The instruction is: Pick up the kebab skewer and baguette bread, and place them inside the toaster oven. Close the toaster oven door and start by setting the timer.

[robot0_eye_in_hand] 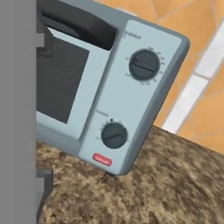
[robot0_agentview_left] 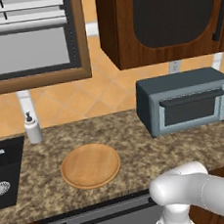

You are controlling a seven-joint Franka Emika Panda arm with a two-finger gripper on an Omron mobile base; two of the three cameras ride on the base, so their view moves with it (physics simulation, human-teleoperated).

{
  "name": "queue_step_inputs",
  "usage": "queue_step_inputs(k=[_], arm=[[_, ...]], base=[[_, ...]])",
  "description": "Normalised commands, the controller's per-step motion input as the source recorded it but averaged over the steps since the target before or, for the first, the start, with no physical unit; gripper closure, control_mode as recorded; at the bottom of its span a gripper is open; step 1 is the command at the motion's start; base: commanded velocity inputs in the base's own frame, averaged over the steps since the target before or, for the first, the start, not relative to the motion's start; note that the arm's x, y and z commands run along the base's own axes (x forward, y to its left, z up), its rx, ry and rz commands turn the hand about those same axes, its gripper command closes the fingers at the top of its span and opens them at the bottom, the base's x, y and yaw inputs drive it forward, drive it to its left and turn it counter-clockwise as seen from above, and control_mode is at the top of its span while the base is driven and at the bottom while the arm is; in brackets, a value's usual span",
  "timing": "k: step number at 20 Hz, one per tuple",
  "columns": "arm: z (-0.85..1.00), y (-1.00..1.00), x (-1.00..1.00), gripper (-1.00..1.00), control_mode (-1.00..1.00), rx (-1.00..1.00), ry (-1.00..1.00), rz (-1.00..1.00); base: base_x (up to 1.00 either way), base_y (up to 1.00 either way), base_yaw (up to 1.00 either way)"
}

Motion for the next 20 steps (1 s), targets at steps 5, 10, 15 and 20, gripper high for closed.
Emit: queue_step_inputs(k=[5,10,15,20], arm=[[0.00,-0.24,0.19,-1.00,-1.00,0.09,-0.01,-0.03],[-0.04,-0.27,0.02,-1.00,-1.00,0.08,-0.08,0.00],[-0.13,-0.06,0.01,-1.00,-1.00,0.03,-0.10,0.00],[-0.01,0.01,0.15,-1.00,-1.00,0.00,-0.01,-0.05]], base=[[0.00,0.00,0.00],[0.00,0.00,0.00],[0.00,0.00,0.00],[0.00,0.00,0.00]])
